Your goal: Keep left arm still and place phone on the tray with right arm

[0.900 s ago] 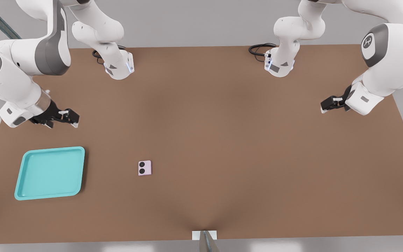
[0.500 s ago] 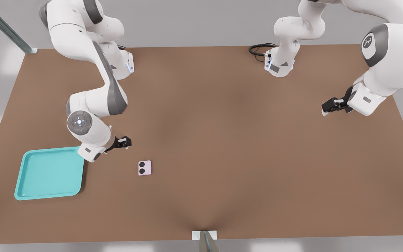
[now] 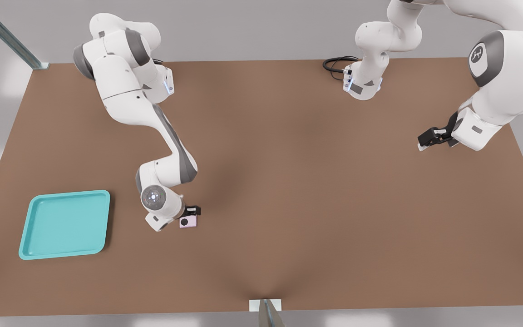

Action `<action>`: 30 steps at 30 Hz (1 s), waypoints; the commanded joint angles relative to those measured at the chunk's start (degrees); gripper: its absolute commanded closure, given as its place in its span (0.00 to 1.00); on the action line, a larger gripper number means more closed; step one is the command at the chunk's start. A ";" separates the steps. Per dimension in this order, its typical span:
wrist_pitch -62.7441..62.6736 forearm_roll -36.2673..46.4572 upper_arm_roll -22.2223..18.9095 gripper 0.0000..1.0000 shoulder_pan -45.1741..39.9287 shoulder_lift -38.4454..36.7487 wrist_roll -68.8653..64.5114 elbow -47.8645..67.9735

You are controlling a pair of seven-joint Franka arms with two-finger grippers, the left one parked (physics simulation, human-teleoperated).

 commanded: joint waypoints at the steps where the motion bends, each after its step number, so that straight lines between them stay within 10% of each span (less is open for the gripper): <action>1: 5.91 0.65 -0.03 0.00 -0.02 0.45 13.80 -0.56; 30: 13.73 0.47 0.85 0.00 -1.34 4.32 -6.42 -5.22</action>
